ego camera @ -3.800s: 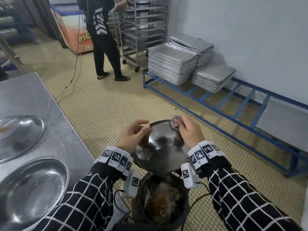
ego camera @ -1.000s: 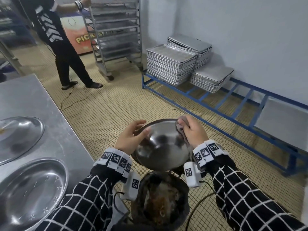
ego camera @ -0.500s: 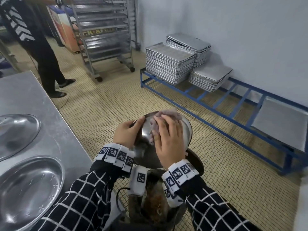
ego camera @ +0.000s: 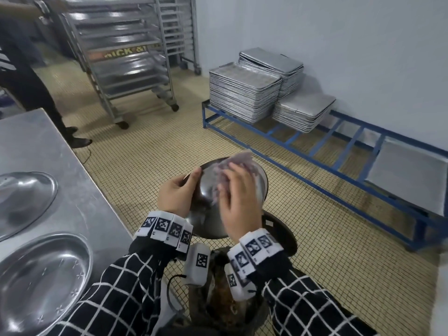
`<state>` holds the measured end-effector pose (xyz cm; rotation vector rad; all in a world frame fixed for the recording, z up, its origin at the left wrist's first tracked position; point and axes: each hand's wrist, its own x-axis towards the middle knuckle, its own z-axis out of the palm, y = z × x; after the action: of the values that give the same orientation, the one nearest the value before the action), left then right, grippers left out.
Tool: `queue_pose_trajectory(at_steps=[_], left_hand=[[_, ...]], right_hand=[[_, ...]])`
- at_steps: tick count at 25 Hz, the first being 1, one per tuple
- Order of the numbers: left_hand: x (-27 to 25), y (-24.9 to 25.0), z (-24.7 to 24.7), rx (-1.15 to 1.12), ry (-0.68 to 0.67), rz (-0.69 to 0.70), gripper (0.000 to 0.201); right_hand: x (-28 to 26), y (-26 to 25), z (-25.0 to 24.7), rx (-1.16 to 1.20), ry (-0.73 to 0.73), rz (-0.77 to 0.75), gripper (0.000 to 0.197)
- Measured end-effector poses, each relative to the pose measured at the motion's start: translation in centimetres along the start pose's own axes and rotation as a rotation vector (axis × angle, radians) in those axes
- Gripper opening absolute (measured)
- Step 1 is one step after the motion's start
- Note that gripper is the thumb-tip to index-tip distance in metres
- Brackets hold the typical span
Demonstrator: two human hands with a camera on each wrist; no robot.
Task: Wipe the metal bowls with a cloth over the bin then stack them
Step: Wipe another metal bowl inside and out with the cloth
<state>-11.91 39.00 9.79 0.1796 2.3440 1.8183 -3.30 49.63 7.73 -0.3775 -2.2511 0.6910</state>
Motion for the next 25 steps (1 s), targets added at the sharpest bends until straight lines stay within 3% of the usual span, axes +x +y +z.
queue_pose_trajectory(at_steps=[2, 5, 10, 15, 17, 20, 25], left_hand=[[0.1, 0.4, 0.3, 0.031, -0.029, 0.035, 0.045], [0.8, 0.9, -0.2, -0.034, -0.063, 0.020, 0.041], [1.7, 0.4, -1.2, -0.166, -0.041, -0.090, 0.046], [1.5, -1.2, -1.8, -0.139, -0.043, -0.216, 0.054], [1.5, -2.0, -1.9, -0.120, -0.041, -0.220, 0.051], [1.7, -3.4, -1.9, 0.021, -0.099, -0.076, 0.041], [0.7, -2.5, -0.4, 0.151, -0.326, 0.107, 0.036]], right_hand=[[0.0, -0.7, 1.1, -0.171, -0.033, -0.109, 0.046], [0.9, 0.7, 1.7, -0.204, 0.032, -0.038, 0.055], [0.8, 4.9, 1.4, 0.162, 0.163, 0.488, 0.057], [0.7, 7.1, -0.1, 0.557, 0.001, 0.863, 0.027], [1.1, 7.3, -1.2, 0.568, -0.038, 0.857, 0.025], [1.9, 7.5, -2.8, 0.431, -0.050, 0.733, 0.020], [4.4, 6.7, -4.4, 0.104, -0.308, 0.296, 0.014]])
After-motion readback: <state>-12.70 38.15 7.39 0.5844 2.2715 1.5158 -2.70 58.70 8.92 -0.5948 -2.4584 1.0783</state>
